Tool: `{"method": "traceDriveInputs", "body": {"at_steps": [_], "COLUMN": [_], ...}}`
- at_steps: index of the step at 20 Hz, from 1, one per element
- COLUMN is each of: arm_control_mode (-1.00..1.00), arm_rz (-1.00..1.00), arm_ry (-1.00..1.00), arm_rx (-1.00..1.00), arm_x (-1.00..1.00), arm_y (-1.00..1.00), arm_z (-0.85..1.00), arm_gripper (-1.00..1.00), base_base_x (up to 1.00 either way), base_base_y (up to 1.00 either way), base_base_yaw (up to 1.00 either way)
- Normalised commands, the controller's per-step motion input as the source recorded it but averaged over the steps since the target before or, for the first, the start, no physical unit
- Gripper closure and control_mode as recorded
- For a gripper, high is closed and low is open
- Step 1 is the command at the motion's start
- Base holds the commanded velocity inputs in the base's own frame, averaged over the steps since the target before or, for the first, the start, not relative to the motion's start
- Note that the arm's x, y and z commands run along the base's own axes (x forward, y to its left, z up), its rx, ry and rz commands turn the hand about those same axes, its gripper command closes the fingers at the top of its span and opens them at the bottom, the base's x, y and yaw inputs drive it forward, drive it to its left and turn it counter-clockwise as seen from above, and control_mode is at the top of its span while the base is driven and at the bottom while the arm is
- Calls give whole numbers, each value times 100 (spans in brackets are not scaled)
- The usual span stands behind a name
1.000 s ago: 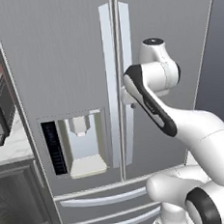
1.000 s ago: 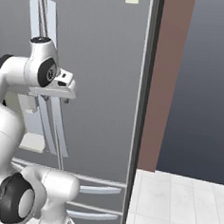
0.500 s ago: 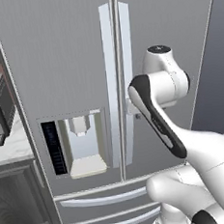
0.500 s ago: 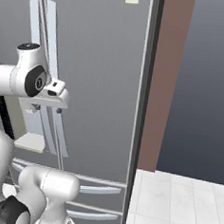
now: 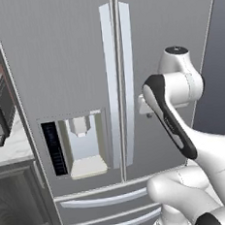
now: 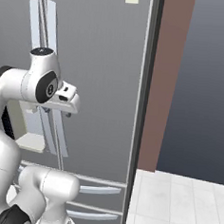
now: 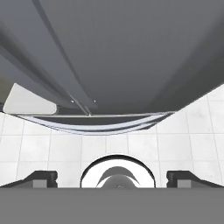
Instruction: Take the lemon wedge from the fridge and place it on the plate with fish on the dining counter.
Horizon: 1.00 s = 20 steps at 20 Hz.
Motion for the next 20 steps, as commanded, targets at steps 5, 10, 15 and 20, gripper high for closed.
{"method": "traceDriveInputs", "body": {"at_steps": [5, 10, 15, 20], "arm_control_mode": [-100, -100, 100, 100], "arm_rz": [0, 0, -1, 0], "arm_ry": [0, 0, 0, 0], "arm_rx": [0, -1, -2, 0], "arm_x": [0, -5, 0, 0], "arm_y": [0, 6, 19, 0], "arm_z": [0, 0, -1, 0], "arm_gripper": [-100, -100, -100, -100], "base_base_x": [0, 0, 0, -14], "base_base_y": [0, 0, 28, 19], "base_base_yaw": [0, 0, -2, 0]}}
